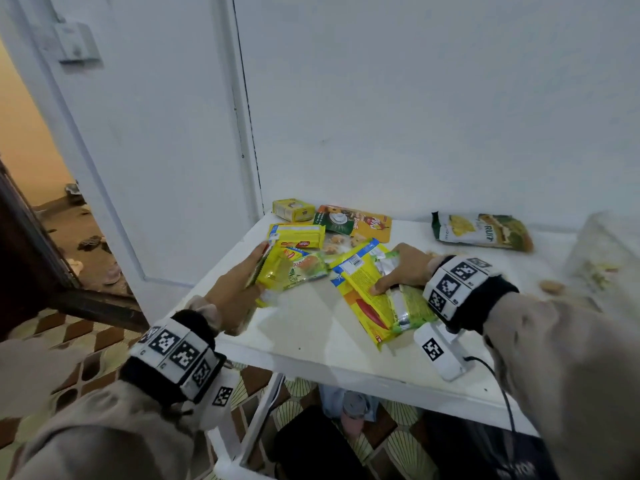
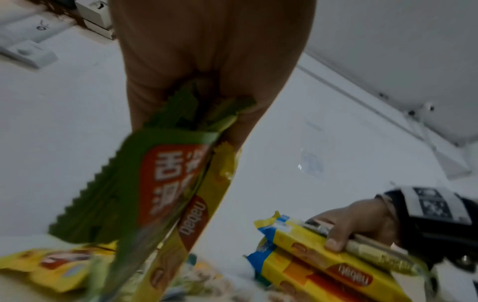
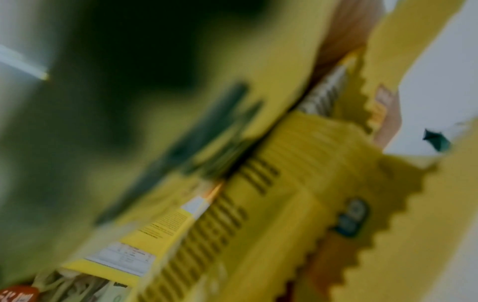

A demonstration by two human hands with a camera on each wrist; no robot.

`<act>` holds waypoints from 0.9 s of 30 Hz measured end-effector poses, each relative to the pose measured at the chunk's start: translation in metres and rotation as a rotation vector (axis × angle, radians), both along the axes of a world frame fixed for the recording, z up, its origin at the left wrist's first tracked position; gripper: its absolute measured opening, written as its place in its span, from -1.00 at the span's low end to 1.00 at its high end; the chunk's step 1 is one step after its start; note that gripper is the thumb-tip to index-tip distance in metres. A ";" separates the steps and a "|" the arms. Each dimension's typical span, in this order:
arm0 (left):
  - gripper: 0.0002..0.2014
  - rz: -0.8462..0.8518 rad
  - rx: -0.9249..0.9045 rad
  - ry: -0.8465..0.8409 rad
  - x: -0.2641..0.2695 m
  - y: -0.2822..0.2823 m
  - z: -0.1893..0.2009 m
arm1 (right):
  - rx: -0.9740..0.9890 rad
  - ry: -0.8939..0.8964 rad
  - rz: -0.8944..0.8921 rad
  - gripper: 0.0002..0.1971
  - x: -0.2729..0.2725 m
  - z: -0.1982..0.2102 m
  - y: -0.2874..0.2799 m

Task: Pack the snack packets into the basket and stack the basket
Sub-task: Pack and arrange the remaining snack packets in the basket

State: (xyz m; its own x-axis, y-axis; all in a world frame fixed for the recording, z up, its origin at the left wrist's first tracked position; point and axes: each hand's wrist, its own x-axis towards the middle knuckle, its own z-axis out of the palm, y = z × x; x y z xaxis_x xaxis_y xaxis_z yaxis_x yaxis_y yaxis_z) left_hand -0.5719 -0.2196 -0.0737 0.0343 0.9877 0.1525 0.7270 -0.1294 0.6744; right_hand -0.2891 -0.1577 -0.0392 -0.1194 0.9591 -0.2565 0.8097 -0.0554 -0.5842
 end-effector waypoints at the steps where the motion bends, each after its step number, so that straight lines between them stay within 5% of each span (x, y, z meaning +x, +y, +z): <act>1: -0.29 -0.018 0.008 -0.054 0.007 -0.003 0.005 | 0.013 0.011 0.008 -0.32 0.009 0.004 -0.002; 8: -0.30 -0.154 0.115 -0.486 0.099 -0.013 0.038 | 0.121 0.033 -0.004 -0.25 0.086 0.047 -0.031; 12: -0.32 -0.246 0.168 -0.651 0.181 -0.012 0.061 | 0.182 0.064 -0.081 -0.43 0.158 0.079 -0.057; 15: -0.32 -0.343 0.208 -0.713 0.247 -0.013 0.077 | 0.268 0.036 -0.168 -0.22 0.224 0.103 -0.076; 21: -0.33 -0.472 0.280 -0.744 0.374 -0.022 0.108 | 0.351 -0.026 -0.354 -0.24 0.353 0.130 -0.121; 24: -0.33 -0.536 0.279 -0.718 0.427 -0.024 0.117 | 0.348 -0.086 -0.429 -0.09 0.404 0.133 -0.139; 27: -0.32 -0.573 0.256 -0.693 0.471 -0.023 0.124 | 0.342 -0.111 -0.496 -0.25 0.446 0.135 -0.148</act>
State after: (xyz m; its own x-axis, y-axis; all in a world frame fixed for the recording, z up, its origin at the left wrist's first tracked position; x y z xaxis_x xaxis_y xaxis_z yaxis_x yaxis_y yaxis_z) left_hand -0.1005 -0.2431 0.0500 0.3263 0.7817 0.5315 -0.0472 -0.5481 0.8351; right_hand 0.1567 -0.3054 0.0954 0.3724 0.9237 0.0900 0.7922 -0.2659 -0.5493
